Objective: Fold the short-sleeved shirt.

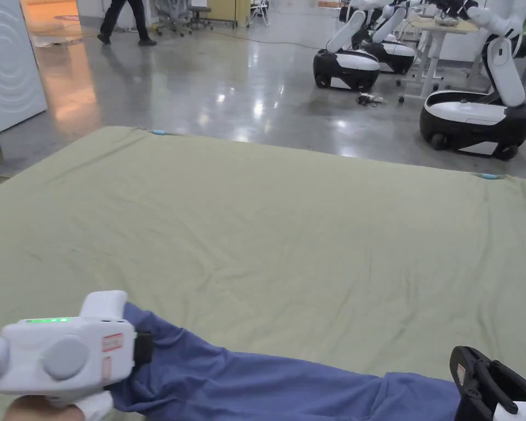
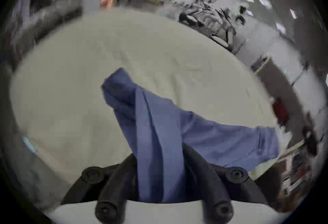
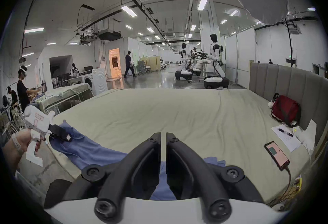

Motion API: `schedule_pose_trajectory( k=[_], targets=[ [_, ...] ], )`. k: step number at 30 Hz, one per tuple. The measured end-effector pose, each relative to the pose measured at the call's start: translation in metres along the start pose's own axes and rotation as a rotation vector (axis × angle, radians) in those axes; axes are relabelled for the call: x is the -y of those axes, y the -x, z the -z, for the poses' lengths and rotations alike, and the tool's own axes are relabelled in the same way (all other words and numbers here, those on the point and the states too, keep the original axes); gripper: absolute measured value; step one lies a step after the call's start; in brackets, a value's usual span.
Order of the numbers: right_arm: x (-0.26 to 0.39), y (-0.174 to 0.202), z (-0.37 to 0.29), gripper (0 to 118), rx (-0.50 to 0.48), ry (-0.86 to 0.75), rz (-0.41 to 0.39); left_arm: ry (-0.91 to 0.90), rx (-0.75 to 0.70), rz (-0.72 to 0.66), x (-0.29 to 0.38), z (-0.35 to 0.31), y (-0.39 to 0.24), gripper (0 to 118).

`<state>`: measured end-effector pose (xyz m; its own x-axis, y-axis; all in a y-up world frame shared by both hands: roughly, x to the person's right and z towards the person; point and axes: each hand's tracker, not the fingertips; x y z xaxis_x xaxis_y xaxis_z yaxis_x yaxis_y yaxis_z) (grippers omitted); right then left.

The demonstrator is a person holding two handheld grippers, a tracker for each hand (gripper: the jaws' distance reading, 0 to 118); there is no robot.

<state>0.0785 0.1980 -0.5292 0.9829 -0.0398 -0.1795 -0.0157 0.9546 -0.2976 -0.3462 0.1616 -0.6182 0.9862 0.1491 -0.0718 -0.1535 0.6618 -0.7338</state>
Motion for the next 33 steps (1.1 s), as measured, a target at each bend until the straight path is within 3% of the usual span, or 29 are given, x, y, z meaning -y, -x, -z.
schedule_pose_trajectory(
  k=[5, 7, 10, 13, 14, 16, 17, 21, 23, 24, 25, 26, 27, 29, 33],
  targets=[
    [0.001, -0.009, -0.017, 10, 0.001, -0.029, 0.005, -0.015, 0.167, 0.166, 0.029, 0.016, -0.143, 6],
    [0.002, -0.016, -0.025, 10, 0.007, -0.038, -0.019, -0.001, 0.152, 0.262, 0.053, 0.036, -0.191, 6],
    [0.003, -0.032, -0.037, 10, 0.019, -0.053, -0.014, 0.079, 0.068, 0.376, 0.077, 0.075, -0.229, 6],
    [0.003, -0.046, -0.043, 10, 0.028, -0.059, 0.008, 0.111, 0.049, 0.366, 0.085, 0.09, -0.23, 14],
    [0.004, -0.05, -0.045, 10, 0.031, -0.064, 0.009, 0.089, 0.069, 0.333, 0.081, 0.081, -0.225, 22],
    [0.006, -0.055, -0.046, 10, 0.039, -0.066, 0.006, 0.086, 0.141, 0.249, 0.067, 0.066, -0.215, 92],
    [0.007, -0.057, -0.046, 10, 0.041, -0.063, 0.007, 0.057, 0.172, 0.218, 0.061, 0.052, -0.21, 103],
    [0.009, -0.063, -0.043, 10, 0.028, -0.061, 0.039, 0.008, 0.402, 0.141, 0.035, -0.002, -0.173, 102],
    [0.011, -0.063, -0.038, 10, 0.022, -0.047, 0.055, -0.021, 0.417, 0.034, 0.032, -0.005, -0.146, 102],
    [0.014, -0.063, -0.036, 10, 0.02, -0.044, 0.066, -0.019, 0.355, -0.023, 0.029, 0.004, -0.135, 100],
    [0.015, -0.064, -0.034, 10, 0.018, -0.039, 0.074, -0.027, 0.288, -0.07, 0.031, 0.012, -0.127, 87],
    [0.016, -0.063, -0.032, 10, 0.016, -0.028, 0.082, 0.013, 0.223, -0.133, 0.033, 0.023, -0.121, 55],
    [0.018, -0.063, -0.031, 10, 0.011, -0.017, 0.09, 0.063, 0.279, -0.173, 0.035, 0.037, -0.119, 8],
    [0.02, -0.063, -0.03, 10, 0.004, -0.008, 0.093, 0.11, 0.403, -0.205, 0.045, 0.06, -0.131, 9],
    [0.023, -0.063, -0.029, 10, 0.016, 0.018, 0.076, 0.171, 0.526, -0.033, 0.069, 0.079, -0.203, 9]
  ],
)
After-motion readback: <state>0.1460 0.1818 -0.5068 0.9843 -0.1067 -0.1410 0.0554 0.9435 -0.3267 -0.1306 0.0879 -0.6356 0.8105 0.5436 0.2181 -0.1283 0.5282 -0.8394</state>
